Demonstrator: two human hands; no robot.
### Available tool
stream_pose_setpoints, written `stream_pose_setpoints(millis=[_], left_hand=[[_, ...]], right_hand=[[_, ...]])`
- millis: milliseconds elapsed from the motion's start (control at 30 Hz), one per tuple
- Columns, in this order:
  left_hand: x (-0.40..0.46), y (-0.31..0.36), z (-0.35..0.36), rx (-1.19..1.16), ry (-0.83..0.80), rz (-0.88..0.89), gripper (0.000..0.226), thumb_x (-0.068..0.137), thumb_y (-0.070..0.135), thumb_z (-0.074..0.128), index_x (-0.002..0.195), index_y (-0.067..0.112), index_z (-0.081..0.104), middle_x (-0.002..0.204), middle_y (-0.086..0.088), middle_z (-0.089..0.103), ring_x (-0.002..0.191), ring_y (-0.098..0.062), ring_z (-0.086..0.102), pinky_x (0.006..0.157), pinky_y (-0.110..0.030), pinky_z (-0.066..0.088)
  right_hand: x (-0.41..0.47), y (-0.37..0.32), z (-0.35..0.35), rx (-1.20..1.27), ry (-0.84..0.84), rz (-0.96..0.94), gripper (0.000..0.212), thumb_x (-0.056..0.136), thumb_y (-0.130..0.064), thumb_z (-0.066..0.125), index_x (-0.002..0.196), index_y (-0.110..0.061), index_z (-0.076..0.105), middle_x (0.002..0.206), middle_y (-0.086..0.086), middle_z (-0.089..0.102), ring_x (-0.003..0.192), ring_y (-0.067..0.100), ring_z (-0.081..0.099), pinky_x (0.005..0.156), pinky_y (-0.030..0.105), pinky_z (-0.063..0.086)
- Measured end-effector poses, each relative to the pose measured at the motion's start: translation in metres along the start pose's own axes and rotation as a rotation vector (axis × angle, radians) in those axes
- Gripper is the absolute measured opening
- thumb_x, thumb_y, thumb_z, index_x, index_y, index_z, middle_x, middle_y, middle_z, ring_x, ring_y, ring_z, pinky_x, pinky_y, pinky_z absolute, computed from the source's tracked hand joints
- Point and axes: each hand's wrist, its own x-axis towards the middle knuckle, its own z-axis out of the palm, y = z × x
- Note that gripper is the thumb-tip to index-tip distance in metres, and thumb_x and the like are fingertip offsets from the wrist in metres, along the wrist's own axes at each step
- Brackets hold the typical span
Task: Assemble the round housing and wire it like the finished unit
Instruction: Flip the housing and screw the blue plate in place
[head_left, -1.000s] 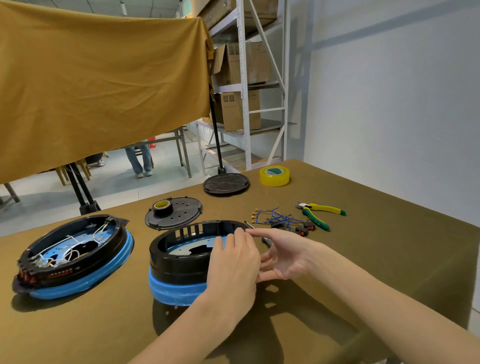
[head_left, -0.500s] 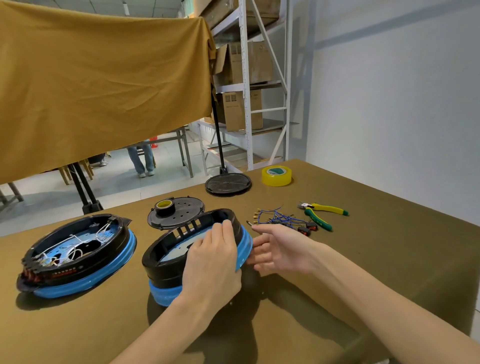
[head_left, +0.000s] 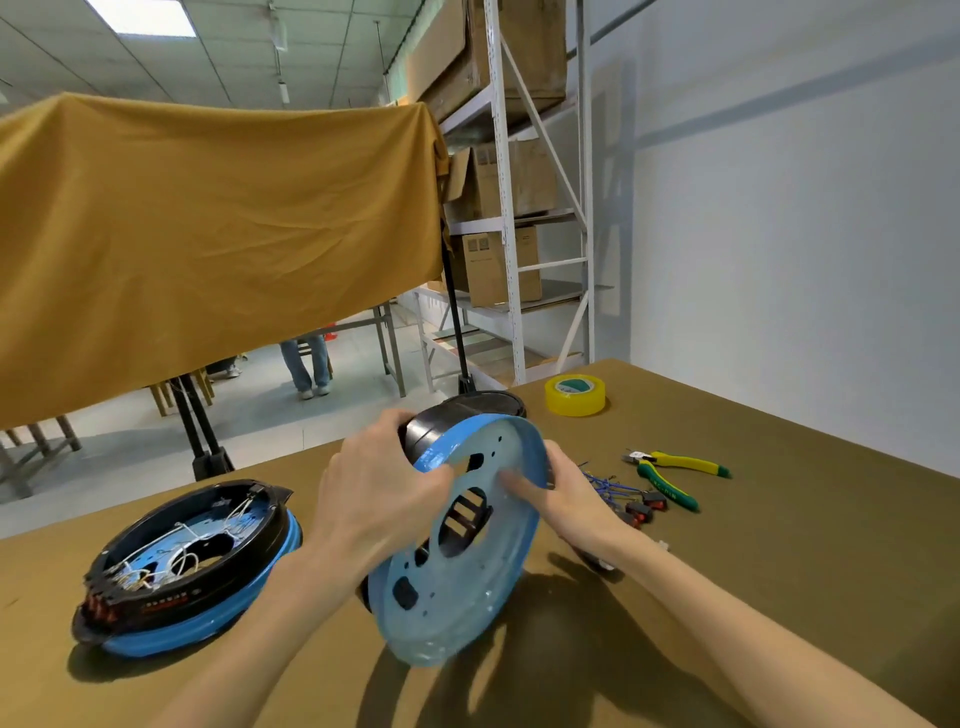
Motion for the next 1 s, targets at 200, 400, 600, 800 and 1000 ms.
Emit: stream_pose_setpoints(millis=[200, 400, 600, 800, 1000], left_hand=[[0.011, -0.014, -0.012, -0.479, -0.237, -0.313, 0.018, 0.086, 0.011, 0.063, 0.094, 0.023, 0.074, 0.078, 0.004, 0.079, 0.067, -0.016, 0.076, 0.051, -0.024, 0.057], [-0.002, -0.040, -0.007, -0.668, -0.397, -0.510, 0.035, 0.099, 0.001, 0.053, 0.065, 0.010, 0.051, 0.070, -0.018, 0.050, 0.053, -0.019, 0.060, 0.038, -0.010, 0.039], [-0.019, -0.050, 0.011, -0.605, -0.560, -0.677, 0.012, 0.091, 0.008, 0.060, 0.088, -0.002, 0.067, 0.078, -0.020, 0.073, 0.063, -0.030, 0.067, 0.061, -0.028, 0.051], [-0.016, -0.065, 0.016, -0.669, -0.584, -0.569, 0.029, 0.090, 0.016, 0.060, 0.116, 0.005, 0.070, 0.103, -0.014, 0.078, 0.088, -0.030, 0.074, 0.079, -0.038, 0.060], [-0.012, -0.065, 0.013, -0.733, -0.616, -0.454, 0.050, 0.070, 0.024, 0.070, 0.119, 0.012, 0.069, 0.111, -0.010, 0.077, 0.100, -0.029, 0.075, 0.087, -0.041, 0.060]], right_hand=[[-0.004, -0.005, -0.016, 0.128, 0.045, -0.074, 0.035, 0.091, -0.044, 0.073, 0.117, -0.023, 0.065, 0.105, -0.004, 0.076, 0.093, 0.015, 0.075, 0.073, 0.025, 0.060], [-0.007, -0.007, -0.028, 0.018, -0.016, -0.002, 0.024, 0.093, -0.039, 0.074, 0.112, -0.027, 0.071, 0.100, -0.007, 0.078, 0.090, 0.014, 0.076, 0.076, 0.029, 0.062], [-0.011, -0.004, -0.033, -0.200, -0.026, 0.072, 0.015, 0.091, -0.041, 0.075, 0.103, -0.032, 0.072, 0.090, -0.014, 0.077, 0.082, 0.005, 0.074, 0.069, 0.024, 0.057], [-0.017, -0.010, -0.038, -0.243, -0.048, 0.053, 0.016, 0.093, -0.038, 0.073, 0.107, -0.032, 0.071, 0.091, -0.014, 0.077, 0.084, 0.004, 0.074, 0.069, 0.022, 0.059], [-0.022, -0.019, -0.042, -0.172, -0.061, -0.016, 0.020, 0.095, -0.031, 0.072, 0.114, -0.023, 0.071, 0.100, -0.004, 0.078, 0.088, 0.014, 0.076, 0.076, 0.034, 0.064]])
